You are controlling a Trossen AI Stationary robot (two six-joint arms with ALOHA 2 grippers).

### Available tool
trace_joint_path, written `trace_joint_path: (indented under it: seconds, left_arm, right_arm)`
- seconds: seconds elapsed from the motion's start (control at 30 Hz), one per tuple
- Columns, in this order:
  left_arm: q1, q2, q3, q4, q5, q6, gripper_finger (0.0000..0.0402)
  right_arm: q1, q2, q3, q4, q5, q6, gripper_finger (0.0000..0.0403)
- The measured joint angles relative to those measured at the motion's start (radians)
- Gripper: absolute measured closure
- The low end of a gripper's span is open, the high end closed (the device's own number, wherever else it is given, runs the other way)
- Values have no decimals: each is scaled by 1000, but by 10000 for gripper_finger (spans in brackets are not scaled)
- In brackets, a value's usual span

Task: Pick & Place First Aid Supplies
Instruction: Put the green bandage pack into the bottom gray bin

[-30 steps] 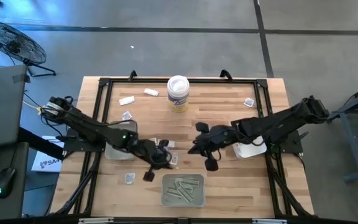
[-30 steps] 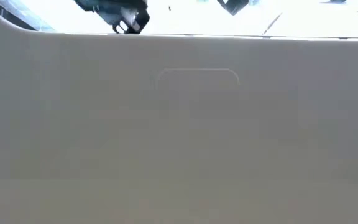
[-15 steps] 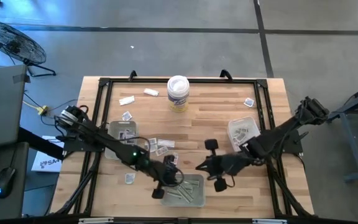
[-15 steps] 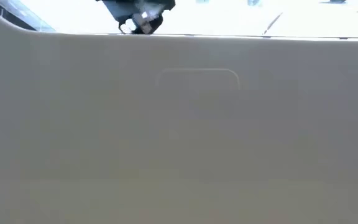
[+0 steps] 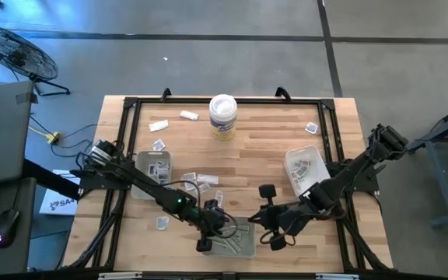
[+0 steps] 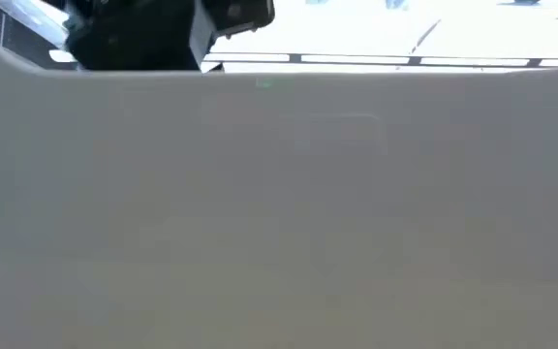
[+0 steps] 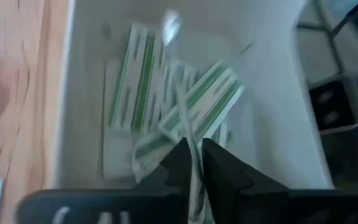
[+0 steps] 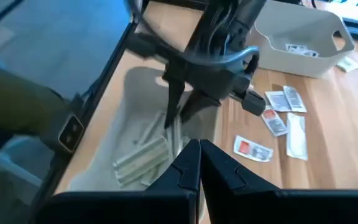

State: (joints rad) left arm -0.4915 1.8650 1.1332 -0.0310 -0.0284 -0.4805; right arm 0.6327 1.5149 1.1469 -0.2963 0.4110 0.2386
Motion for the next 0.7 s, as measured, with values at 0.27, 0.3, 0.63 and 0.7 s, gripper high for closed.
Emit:
trace_joint_path:
  seconds: [0.27, 0.3, 0.63, 0.7]
  left_arm:
    - [0, 4, 0, 27, 0, 68, 301]
    - [0, -7, 6, 18, 0, 88, 298]
    - [19, -115, 219, -351, -172, 274, 296]
    - [48, -124, 224, -442, -216, 268, 295]
  right_arm:
    - [-4, 2, 0, 5, 1, 49, 398]
    - [-4, 2, 0, 9, 0, 49, 397]
    - [-22, 2, 0, 32, 2, 8, 395]
    - [-34, 2, 0, 32, 2, 8, 395]
